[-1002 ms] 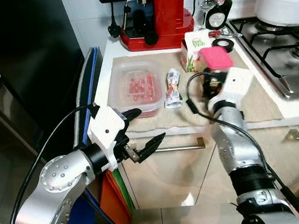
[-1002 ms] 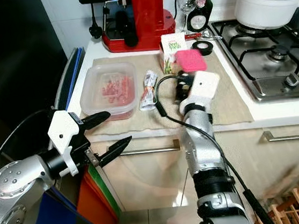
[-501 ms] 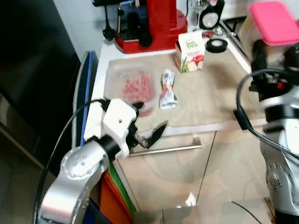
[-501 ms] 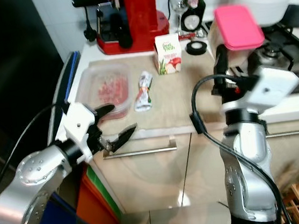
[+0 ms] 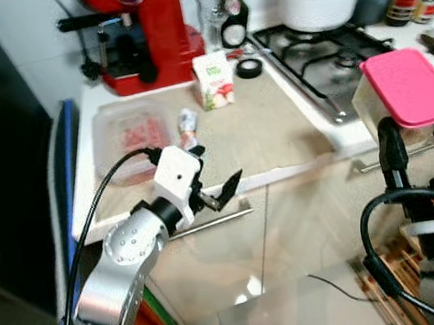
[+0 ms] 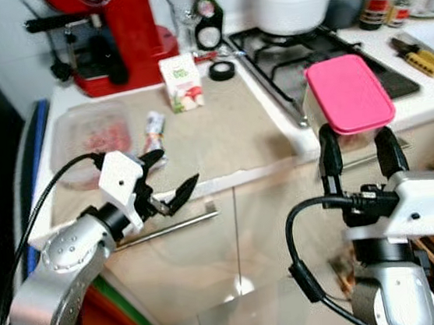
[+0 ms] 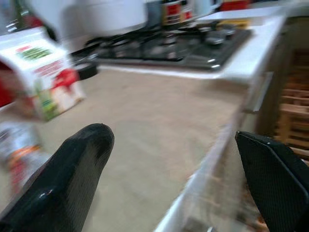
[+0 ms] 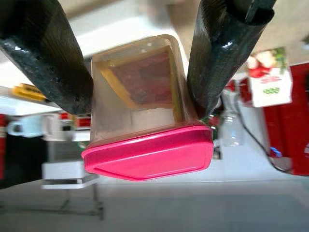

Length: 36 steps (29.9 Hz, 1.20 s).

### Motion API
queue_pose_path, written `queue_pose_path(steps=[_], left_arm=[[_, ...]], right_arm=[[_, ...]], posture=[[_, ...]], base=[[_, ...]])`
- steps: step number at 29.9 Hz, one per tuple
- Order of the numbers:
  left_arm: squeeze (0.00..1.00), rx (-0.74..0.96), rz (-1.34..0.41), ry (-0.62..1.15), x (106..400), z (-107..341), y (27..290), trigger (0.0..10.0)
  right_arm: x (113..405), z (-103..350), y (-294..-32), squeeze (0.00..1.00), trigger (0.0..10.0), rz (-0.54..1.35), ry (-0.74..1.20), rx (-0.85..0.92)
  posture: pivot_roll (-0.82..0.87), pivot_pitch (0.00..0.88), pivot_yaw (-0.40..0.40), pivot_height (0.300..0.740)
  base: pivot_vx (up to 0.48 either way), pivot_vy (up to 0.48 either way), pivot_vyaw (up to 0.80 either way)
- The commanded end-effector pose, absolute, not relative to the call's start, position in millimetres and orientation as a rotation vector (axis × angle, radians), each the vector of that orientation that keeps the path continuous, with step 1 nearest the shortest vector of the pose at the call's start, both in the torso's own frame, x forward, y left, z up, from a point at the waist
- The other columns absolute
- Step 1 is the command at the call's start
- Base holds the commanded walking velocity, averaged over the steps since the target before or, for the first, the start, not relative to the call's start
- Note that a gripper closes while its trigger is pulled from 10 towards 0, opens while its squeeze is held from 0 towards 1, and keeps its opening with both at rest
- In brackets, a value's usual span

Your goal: Restocking fridge

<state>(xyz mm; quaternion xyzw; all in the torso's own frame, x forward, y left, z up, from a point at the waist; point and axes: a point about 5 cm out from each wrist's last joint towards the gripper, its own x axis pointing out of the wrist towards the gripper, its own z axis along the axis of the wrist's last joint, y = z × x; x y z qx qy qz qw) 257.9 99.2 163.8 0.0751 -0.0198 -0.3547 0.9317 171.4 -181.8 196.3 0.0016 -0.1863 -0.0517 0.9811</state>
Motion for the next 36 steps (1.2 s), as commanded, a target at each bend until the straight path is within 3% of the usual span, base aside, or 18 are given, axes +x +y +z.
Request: queue_pose_path(steps=[1, 6, 11, 15, 21, 24, 31, 36], left_arm=[[0.0, 0.171, -0.754, -0.066, 253, 168, 98, 10.0], [0.0, 0.033, -0.891, -0.103, 240, 178, 94, 10.0], [0.0, 0.046, -0.886, -0.095, 241, 178, 99, 10.0], [0.0, 0.058, -0.848, -0.085, 242, 178, 102, 10.0], [0.0, 0.138, -0.652, -0.017, 256, 164, 111, 10.0], [0.0, 0.196, -0.602, -0.02, 260, 161, 115, 10.0], [0.0, 0.105, -0.487, -0.038, 269, 167, 118, 10.0], [0.0, 0.143, -0.475, -0.031, 270, 164, 118, 10.0]], right_arm=[[168, 199, -182, 0.0, 10.0, -0.119, -0.384, -0.002], [165, 194, -184, 0.0, 10.0, -0.162, -0.363, -0.018], [165, 191, -189, 0.0, 10.0, -0.235, -0.332, -0.05], [166, 186, -194, 0.0, 10.0, -0.319, -0.296, -0.045], [169, 179, -201, 0.0, 10.0, -0.404, -0.234, -0.074], [176, 181, -203, 0.0, 10.0, -0.393, -0.228, -0.163], [200, 178, -208, 0.0, 10.0, -0.485, -0.166, -0.123], [214, 176, -205, 0.0, 10.0, -0.495, -0.137, -0.103]], posture=[[-0.03, 0.0, 0.066, 0.74], [-0.03, 0.0, 0.07, 0.74], [-0.02, 0.0, 0.069, 0.74], [-0.01, 0.0, 0.071, 0.74], [-0.01, 0.0, 0.073, 0.74], [-0.01, 0.0, 0.074, 0.74], [-0.01, 0.0, 0.062, 0.74], [-0.01, 0.0, 0.054, 0.74]], base=[[0.0, 0.0, -0.8], [0.0, 0.0, -0.8], [0.0, 0.0, -0.8], [0.0, 0.0, -0.8], [0.0, 0.0, -0.8], [0.0, 0.0, -0.8], [0.0, 0.0, -0.8], [0.0, 0.0, -0.8]])
